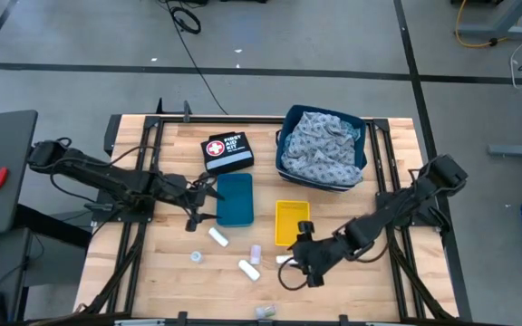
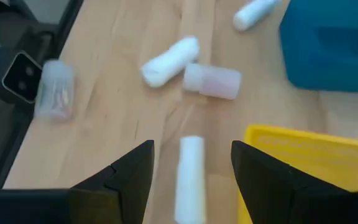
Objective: Pick & place medical supplies in basket/bin
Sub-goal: Put the right rolled white gauze into the yellow bin, then put the top rolled white gauze into the yellow bin
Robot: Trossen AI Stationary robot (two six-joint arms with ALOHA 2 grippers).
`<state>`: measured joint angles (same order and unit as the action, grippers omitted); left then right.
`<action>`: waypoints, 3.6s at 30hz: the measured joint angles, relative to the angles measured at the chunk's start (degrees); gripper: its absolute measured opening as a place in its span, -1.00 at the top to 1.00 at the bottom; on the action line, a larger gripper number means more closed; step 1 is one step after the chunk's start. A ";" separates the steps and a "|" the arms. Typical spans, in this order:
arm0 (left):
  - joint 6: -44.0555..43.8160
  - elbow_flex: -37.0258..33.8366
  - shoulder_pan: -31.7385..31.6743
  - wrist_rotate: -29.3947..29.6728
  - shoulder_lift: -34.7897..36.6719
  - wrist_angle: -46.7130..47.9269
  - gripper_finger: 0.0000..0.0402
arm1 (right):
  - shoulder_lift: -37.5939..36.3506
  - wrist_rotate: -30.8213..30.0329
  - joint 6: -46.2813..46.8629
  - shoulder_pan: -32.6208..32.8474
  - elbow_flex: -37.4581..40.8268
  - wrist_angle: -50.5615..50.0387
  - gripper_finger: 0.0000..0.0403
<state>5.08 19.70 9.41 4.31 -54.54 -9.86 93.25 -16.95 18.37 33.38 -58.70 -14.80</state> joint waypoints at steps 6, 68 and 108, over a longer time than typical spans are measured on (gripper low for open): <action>-1.00 0.02 0.00 0.20 -2.18 -0.90 -0.41 | 4.41 -0.46 1.99 1.65 -3.04 -2.25 -0.11; 0.13 -0.07 0.00 -3.35 -5.03 -7.20 -0.41 | 14.74 -16.16 5.13 2.61 -24.06 -39.80 0.85; -1.20 2.48 7.13 -3.86 -5.05 4.62 -0.41 | 13.93 -5.34 -5.25 -13.99 -19.83 -39.38 -0.18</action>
<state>3.88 22.18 16.54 0.45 -59.60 -5.24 107.18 -22.29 13.13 19.40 -78.53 -54.18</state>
